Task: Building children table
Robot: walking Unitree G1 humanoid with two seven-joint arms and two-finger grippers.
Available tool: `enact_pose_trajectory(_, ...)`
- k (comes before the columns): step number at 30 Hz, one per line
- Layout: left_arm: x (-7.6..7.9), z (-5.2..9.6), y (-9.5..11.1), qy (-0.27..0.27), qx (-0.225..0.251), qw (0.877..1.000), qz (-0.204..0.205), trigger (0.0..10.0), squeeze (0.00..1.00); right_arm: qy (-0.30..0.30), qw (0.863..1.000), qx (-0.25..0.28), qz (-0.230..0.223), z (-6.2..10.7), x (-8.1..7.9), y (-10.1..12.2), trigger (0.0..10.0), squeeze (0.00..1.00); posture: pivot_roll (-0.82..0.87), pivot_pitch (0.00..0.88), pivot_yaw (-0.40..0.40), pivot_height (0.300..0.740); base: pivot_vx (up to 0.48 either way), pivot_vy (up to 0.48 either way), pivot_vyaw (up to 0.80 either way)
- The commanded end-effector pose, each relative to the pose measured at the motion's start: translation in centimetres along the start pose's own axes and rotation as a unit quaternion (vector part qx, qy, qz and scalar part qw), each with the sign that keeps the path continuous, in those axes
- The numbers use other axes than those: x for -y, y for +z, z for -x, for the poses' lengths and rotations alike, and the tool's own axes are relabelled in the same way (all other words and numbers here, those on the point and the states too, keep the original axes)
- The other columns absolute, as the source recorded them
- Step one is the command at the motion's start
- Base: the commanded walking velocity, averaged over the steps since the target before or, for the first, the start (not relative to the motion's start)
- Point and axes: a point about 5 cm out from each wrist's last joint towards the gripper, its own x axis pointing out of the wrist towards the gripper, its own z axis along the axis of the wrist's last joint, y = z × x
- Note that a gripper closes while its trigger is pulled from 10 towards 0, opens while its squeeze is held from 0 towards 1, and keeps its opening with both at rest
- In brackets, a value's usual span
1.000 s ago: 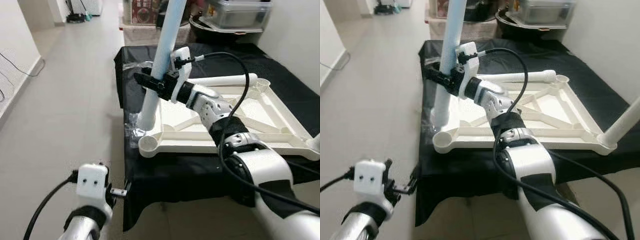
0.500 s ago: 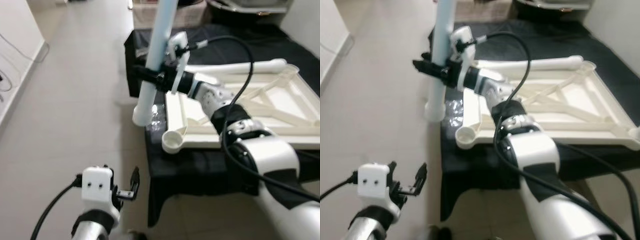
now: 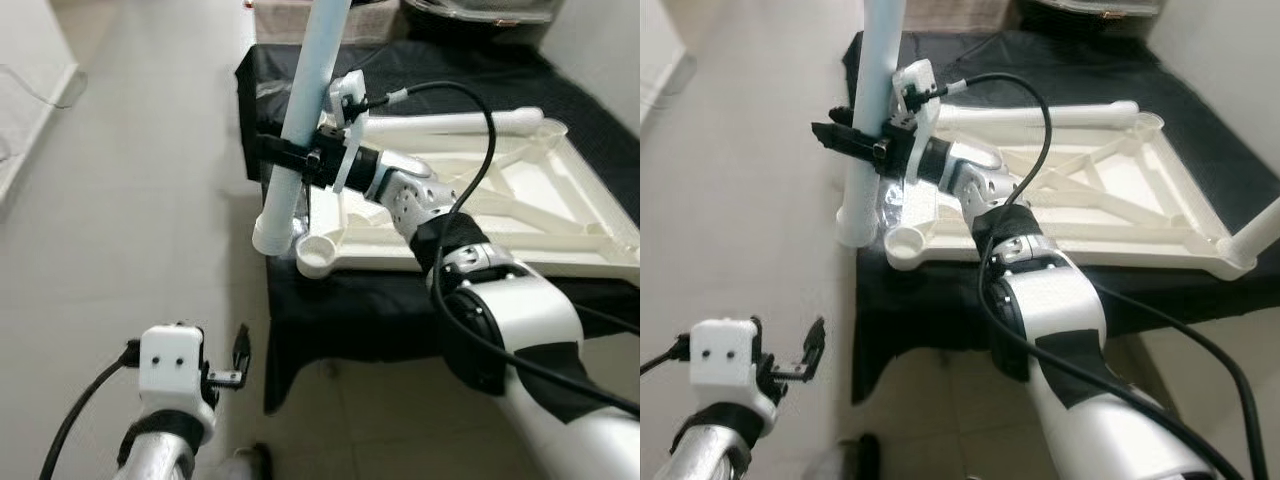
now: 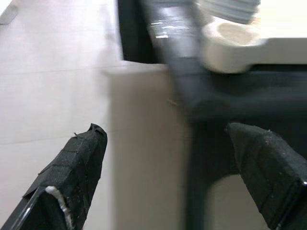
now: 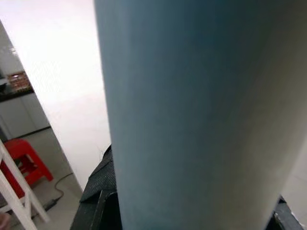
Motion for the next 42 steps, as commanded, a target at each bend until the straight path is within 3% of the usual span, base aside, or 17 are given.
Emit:
enact_pose_trajectory(1,0.0,0.1,0.0,0.001,0.000,1.000,-0.003,10.0,0.00,0.007,1.000,0.006,0.001,-0.2,-0.1,0.3,10.0,0.00,0.10,0.218,-0.071,0.740,0.000,0.000,0.00)
enact_pose_trajectory(7,0.2,0.2,0.2,-0.002,0.005,1.000,0.001,10.0,0.00,-0.018,0.999,0.017,0.024,-0.9,-0.1,0.8,10.0,0.00,0.11,0.225,-0.082,0.740,0.000,0.000,0.00)
enact_pose_trajectory(9,0.3,0.1,0.3,-0.002,0.007,1.000,0.004,10.0,0.00,-0.083,0.994,0.057,0.036,-1.3,0.3,2.0,10.0,0.00,0.10,0.231,-0.082,0.740,0.000,0.000,0.00)
enact_pose_trajectory(14,0.3,0.1,0.4,-0.002,0.011,1.000,0.005,10.0,0.00,-0.144,0.985,0.090,0.044,-1.2,0.8,2.9,10.0,0.00,0.10,0.231,-0.082,0.740,0.000,0.000,0.00)
enact_pose_trajectory(15,0.4,0.0,0.5,-0.003,0.014,1.000,-0.001,10.0,0.00,-0.163,0.977,0.139,0.006,-1.2,1.0,3.6,10.0,0.00,0.11,0.230,-0.084,0.740,0.000,0.000,0.00)
enact_pose_trajectory(16,0.4,0.0,0.5,-0.003,0.015,1.000,-0.003,10.0,0.00,-0.166,0.974,0.151,-0.007,-1.2,1.0,3.7,10.0,0.00,0.11,0.230,-0.084,0.740,0.000,0.000,0.00)
enact_pose_trajectory(18,0.5,-0.1,0.6,-0.003,0.018,1.000,-0.002,10.0,0.00,-0.176,0.975,0.123,0.050,-1.3,0.9,3.3,10.0,0.00,0.10,0.224,-0.084,0.740,0.000,0.000,0.00)
enact_pose_trajectory(20,0.5,-0.2,0.6,-0.003,0.020,1.000,-0.001,10.0,0.00,-0.178,0.975,0.109,0.077,-1.3,0.8,3.0,10.0,0.00,0.10,0.224,-0.084,0.740,0.000,0.000,0.00)
enact_pose_trajectory(30,0.9,-0.6,0.9,-0.012,0.028,1.000,-0.001,10.0,0.00,-0.213,0.967,0.117,0.074,-0.8,1.1,2.1,10.0,0.00,0.10,0.219,-0.081,0.740,0.000,0.000,0.80)
enact_pose_trajectory(34,1.2,-0.6,0.8,-0.015,0.026,1.000,-0.003,10.0,0.00,-0.241,0.961,0.121,0.056,-0.8,1.5,2.4,10.0,0.00,0.10,0.219,-0.085,0.740,0.000,0.000,0.00)
enact_pose_trajectory(41,1.5,-0.5,0.8,-0.024,0.023,0.999,-0.005,10.0,0.00,-0.202,0.972,0.079,0.088,-0.7,1.4,2.9,10.0,0.00,0.10,0.231,-0.087,0.740,0.000,0.000,0.00)
enact_pose_trajectory(42,1.5,-0.4,0.8,-0.024,0.023,0.999,-0.005,10.0,0.00,-0.171,0.979,0.058,0.099,-0.9,1.2,2.7,10.0,0.00,0.11,0.237,-0.087,0.740,0.000,0.000,0.00)
